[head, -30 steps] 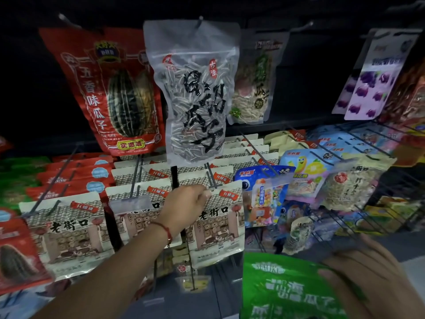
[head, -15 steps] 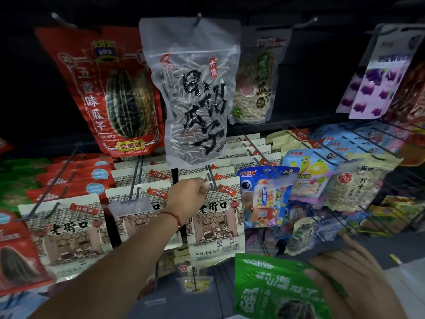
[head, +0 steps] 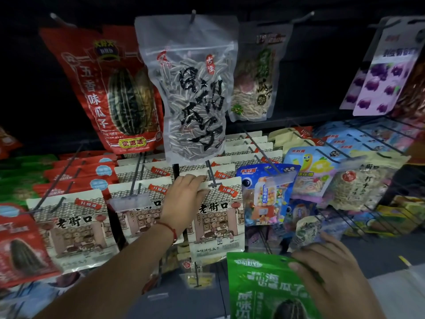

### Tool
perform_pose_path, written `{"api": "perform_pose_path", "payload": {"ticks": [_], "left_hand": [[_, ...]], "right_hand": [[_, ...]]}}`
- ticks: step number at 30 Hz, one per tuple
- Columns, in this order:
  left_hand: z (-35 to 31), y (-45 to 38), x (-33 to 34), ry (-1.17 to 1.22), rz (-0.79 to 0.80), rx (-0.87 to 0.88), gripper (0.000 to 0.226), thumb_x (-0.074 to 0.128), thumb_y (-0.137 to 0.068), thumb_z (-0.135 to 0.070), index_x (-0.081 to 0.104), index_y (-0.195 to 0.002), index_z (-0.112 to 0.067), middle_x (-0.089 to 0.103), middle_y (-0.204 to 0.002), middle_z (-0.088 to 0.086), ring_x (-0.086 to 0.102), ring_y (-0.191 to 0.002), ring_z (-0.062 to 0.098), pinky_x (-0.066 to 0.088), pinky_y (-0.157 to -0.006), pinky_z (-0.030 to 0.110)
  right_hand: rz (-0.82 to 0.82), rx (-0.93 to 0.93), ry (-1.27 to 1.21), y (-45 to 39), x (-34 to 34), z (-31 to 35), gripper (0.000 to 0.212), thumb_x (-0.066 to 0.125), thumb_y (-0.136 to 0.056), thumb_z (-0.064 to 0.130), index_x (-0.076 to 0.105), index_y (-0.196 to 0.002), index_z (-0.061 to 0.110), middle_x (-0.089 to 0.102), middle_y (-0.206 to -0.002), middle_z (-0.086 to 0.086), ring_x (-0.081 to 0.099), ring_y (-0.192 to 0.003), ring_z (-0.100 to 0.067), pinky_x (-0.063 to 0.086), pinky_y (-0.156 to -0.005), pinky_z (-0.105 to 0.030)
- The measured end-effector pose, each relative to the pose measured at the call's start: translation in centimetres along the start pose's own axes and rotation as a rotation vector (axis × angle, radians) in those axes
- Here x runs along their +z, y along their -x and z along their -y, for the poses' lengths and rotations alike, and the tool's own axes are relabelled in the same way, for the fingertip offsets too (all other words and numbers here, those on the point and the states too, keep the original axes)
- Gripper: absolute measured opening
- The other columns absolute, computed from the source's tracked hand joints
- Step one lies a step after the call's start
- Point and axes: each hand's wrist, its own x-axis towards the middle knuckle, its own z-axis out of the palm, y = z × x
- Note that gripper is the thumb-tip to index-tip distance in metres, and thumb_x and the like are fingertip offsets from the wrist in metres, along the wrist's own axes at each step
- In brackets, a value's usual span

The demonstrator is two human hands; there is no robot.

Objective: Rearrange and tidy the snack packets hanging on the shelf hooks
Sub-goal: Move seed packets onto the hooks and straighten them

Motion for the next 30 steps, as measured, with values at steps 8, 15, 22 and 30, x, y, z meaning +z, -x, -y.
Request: {"api": "perform_pose_path", "payload": {"ticks": [8,15,22,30], "left_hand": [[-2.0,6.1,-2.3,-0.08,-0.02,0.12,0.042,0.046,-0.096,-0.037,0.052,-0.134,-0.021,0.052,-0.136,0.004,0.047,-0.127,0.023,0.041,-0.107,0.049],[-4.6,11.2,-6.6,0.238,0.35,0.091,0.052,0.021,-0.1,-0.059,0.058,-0.126,-0.032,0.069,-0.116,-0.008,0.063,-0.102,0.008,0.049,-0.091,0.024],[-5.2,12.5,-10.2,0.259,0.529,-0.005,0.035,0.051,-0.093,-0.059,0.06,-0.105,-0.027,0.066,-0.084,-0.007,0.059,-0.072,0.008,0.045,-0.062,0.025],[-0.4,15.8,-12.1,-0.084,0.439,-0.102,0.027,0.044,-0.1,-0.049,0.049,-0.087,-0.025,0.057,-0.075,-0.001,0.052,-0.068,0.018,0.035,-0.06,0.033]], "right_hand": [[0.066,-0.066,-0.028,-1.1,1.9,0.3,0.044,0.037,-0.097,0.052,0.072,-0.084,0.03,0.06,-0.079,0.02,0.054,-0.075,-0.005,0.038,-0.077,-0.022],[0.132,-0.114,-0.092,-3.2,3.6,1.9,0.028,0.045,-0.091,0.045,0.069,-0.085,0.032,0.058,-0.078,0.022,0.05,-0.07,-0.002,0.037,-0.068,-0.025],[0.266,-0.233,-0.189,-5.6,5.8,6.4,0.007,0.06,-0.085,0.039,0.066,-0.084,0.037,0.06,-0.077,0.023,0.051,-0.071,0.001,0.028,-0.076,-0.008],[0.35,-0.294,-0.295,-6.5,8.3,13.2,0.003,0.068,-0.087,0.035,0.067,-0.084,0.035,0.059,-0.077,0.025,0.052,-0.067,0.003,0.038,-0.066,-0.021]]}}
